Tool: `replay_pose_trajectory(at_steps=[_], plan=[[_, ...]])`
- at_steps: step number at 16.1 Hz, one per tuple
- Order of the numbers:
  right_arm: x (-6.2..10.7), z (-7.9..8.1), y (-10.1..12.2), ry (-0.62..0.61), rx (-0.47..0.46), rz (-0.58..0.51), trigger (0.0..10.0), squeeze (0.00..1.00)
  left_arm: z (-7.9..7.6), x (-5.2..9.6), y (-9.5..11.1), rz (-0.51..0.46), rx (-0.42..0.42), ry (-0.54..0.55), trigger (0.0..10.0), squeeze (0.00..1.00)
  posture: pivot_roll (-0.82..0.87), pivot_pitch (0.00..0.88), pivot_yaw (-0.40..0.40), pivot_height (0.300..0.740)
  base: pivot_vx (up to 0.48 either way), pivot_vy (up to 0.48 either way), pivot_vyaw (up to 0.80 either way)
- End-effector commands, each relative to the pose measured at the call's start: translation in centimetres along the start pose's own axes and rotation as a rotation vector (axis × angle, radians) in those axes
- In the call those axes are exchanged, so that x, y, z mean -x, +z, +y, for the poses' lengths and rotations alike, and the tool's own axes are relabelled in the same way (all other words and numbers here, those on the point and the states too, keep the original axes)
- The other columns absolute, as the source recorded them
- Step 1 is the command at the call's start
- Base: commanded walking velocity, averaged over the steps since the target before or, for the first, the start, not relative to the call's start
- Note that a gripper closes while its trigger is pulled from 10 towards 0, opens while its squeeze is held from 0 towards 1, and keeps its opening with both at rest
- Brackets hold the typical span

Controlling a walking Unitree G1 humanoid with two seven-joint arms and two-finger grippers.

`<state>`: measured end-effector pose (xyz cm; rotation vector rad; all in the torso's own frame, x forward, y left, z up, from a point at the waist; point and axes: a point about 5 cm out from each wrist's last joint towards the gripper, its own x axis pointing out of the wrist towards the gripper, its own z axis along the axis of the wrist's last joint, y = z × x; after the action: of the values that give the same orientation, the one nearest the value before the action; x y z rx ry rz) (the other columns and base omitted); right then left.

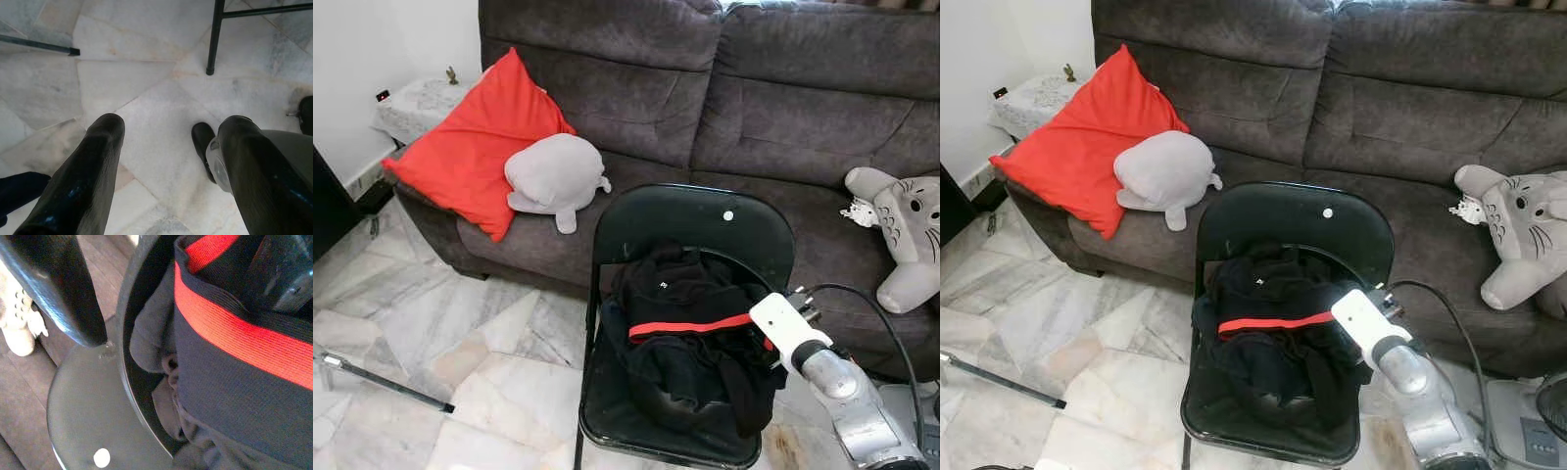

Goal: Hang hanger

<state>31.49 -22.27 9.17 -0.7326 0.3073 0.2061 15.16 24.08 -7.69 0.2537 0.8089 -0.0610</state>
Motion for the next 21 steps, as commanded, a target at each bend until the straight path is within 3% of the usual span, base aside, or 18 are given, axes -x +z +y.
replay_pose_trajectory(at_steps=[1, 2, 4, 7, 10, 11, 21], plan=[[0.1, 0.0, -0.7, -0.011, -0.009, 0.022, 10.0, 0.00, -0.2, 0.3, -0.8, 0.034, -0.001, -0.019, 10.0, 0.00, -0.05, 0.114, 0.021, 0.740, 0.000, 0.000, 0.00], [0.1, 0.0, -0.7, -0.011, -0.009, 0.022, 10.0, 0.00, -0.2, 0.3, -0.8, 0.034, -0.001, -0.019, 10.0, 0.00, -0.05, 0.114, 0.021, 0.740, 0.000, 0.000, 0.00], [-0.2, -0.1, 0.5, -0.038, -0.001, -0.091, 10.0, 0.00, -0.3, 0.3, -1.0, 0.046, -0.003, -0.020, 10.0, 0.00, -0.05, 0.115, 0.021, 0.740, 0.000, 0.000, 0.00], [-0.5, 0.5, 0.6, -0.018, 0.011, -0.122, 10.0, 0.00, -0.3, 0.4, -1.2, 0.058, -0.005, -0.017, 10.0, 0.00, -0.04, 0.118, 0.025, 0.740, 0.000, 0.000, 0.00], [-1.1, 0.9, -0.5, -0.011, 0.034, -0.071, 9.6, 0.00, -0.2, 0.4, -1.3, 0.062, -0.005, -0.017, 10.0, 0.00, -0.04, 0.119, 0.029, 0.740, 0.000, 0.000, 0.00], [-1.2, 1.4, -0.3, 0.020, 0.033, -0.113, 0.0, 0.00, -0.3, 0.3, -1.2, 0.060, -0.008, -0.019, 10.0, 0.00, -0.04, 0.119, 0.030, 0.740, 0.000, 0.000, 0.00], [-2.0, 1.9, 0.4, -0.002, 0.029, -0.170, 0.0, 0.00, -0.3, 0.3, -1.0, 0.048, -0.017, -0.016, 10.0, 0.00, -0.03, 0.121, 0.033, 0.740, 0.000, 0.000, 0.00]])
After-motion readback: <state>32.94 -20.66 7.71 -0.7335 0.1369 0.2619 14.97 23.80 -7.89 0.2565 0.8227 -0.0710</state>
